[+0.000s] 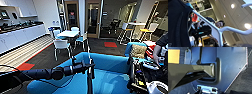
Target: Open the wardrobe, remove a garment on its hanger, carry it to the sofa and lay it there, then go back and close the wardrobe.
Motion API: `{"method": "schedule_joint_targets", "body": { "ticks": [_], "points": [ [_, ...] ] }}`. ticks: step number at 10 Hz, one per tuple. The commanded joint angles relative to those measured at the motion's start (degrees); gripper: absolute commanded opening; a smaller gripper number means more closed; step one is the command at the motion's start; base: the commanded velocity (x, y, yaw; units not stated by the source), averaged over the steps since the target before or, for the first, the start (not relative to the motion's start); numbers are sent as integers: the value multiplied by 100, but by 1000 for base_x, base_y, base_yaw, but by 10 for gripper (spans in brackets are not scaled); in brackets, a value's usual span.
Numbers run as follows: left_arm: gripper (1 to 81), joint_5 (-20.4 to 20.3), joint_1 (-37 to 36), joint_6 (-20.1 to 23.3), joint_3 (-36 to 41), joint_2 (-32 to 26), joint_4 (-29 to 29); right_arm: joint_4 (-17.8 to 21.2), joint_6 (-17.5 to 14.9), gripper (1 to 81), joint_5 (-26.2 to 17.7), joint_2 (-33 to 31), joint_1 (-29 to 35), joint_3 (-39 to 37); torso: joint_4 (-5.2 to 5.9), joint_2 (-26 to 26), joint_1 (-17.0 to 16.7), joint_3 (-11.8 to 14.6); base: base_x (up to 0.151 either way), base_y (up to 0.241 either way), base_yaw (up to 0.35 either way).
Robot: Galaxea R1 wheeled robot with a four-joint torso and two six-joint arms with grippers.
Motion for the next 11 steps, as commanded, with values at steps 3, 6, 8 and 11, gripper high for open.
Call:
{"method": "schedule_joint_targets", "body": {
  "ticks": [3, 6, 8, 11],
  "points": [
    [10, 231, -1711, -151, -1109, 398, 26, -55, -15, 811, -373, 49, 271, 56, 0, 0, 2, 0, 0, 0, 0],
    [10, 521, -2062, -292, -1778, 680, 35, -55, -15, 811, -373, 75, 342, 56, 0, 0, 2, 0, 0, 0, 0],
    [10, 626, -2326, -407, -2322, 1206, 26, -55, -15, 811, -373, 84, 377, 56, 0, 2, 2, 0, 0, 0, 0],
    [10, 706, -2651, -617, -3149, 1971, 35, -47, -15, 811, -373, 84, 377, 47, 0, 2, 2, -2, 0, 0, 0]
  ]
}}
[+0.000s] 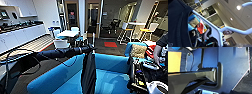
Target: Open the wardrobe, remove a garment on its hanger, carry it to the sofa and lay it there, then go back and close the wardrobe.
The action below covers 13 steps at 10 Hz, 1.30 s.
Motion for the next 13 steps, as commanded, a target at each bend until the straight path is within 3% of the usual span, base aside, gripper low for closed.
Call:
{"method": "schedule_joint_targets", "body": {
  "ticks": [1, 6, 10, 11, 12, 13],
  "points": [
    [10, -66, -1363, -248, -776, 665, 32, -44, -14, 811, -367, 18, 166, 56, 0, 0, 0, 0, 0, 0, 0],
    [10, -57, -1425, -697, -1962, 1571, 41, -44, -6, 811, -367, 36, 184, 38, 0, 2, 2, -2, 0, 0, 0],
    [10, -40, -1215, -705, -2535, 1616, -3, -53, -15, 811, -367, 80, 192, 29, 0, 2, 2, -2, 0, 0, 0],
    [10, 118, -1136, -705, -2711, 1686, 14, -44, -15, 811, -367, 80, 192, 29, 145, 2, 2, -2, 0, 0, 0],
    [10, 189, -1074, -697, -2902, 1790, 58, -44, -15, 811, -367, 80, 184, 29, 372, 2, 2, -5, 0, 0, 0],
    [10, 198, -1004, -697, -3060, 1878, 84, -44, -15, 811, -367, 80, 184, 29, 497, 2, 2, -5, 0, 0, 0]
  ]
}}
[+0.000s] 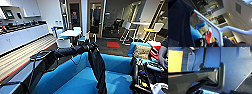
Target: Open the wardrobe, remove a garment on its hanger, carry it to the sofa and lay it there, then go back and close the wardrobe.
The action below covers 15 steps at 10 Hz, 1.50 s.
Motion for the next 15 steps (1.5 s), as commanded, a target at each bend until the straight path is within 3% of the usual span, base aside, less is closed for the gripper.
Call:
{"method": "schedule_joint_targets", "body": {
  "ticks": [1, 3, 4, 9, 15],
  "points": [
    [10, -63, -977, 7, -347, 281, 125, -44, -15, 811, -359, 3, 178, 29, -19, 0, 0, 0, 0, 0, 0],
    [10, 16, -688, 7, -646, 457, 335, -35, -15, 811, -358, 3, 169, 29, 269, 0, 0, -2, 0, 0, 0],
    [10, 16, -521, 7, -858, 572, 443, -35, -15, 811, -358, 3, 160, 29, 332, 0, 0, -2, 0, 0, 0],
    [10, 60, -414, -2, -1535, 994, 785, -18, -15, 811, -314, -15, 125, 12, 332, 2, 0, -2, 0, 0, 0],
    [10, 51, -1231, -19, -770, 1468, 294, -18, -6, 811, -341, 3, 177, 38, 332, 2, 0, -5, 0, 0, 0]
  ]
}}
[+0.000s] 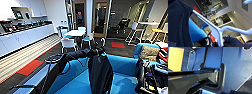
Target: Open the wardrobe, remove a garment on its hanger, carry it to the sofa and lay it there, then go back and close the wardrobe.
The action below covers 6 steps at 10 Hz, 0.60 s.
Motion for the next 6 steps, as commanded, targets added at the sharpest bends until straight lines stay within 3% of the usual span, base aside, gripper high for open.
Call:
{"method": "schedule_joint_targets", "body": {
  "ticks": [1, 2, 3, 6],
  "points": [
    [10, -258, -1479, -6, 211, 303, -319, -11, -11, 811, -360, 3, 172, 60, 0, 0, 0, 0, 0, 0, 0],
    [10, -258, -1541, -24, 211, 303, -346, -11, -11, 811, -317, -6, 154, 60, 0, 0, 0, 0, 0, 0, 0],
    [10, -258, -1568, -50, 185, 303, -380, -11, -11, 811, -308, -6, 145, 69, 0, 0, 0, -483, 0, 0, 0],
    [10, -258, -1638, -129, 150, 303, -381, -20, -11, 811, -316, -6, 154, 78, 0, 0, -2, -886, 0, 0, 0]
  ]
}}
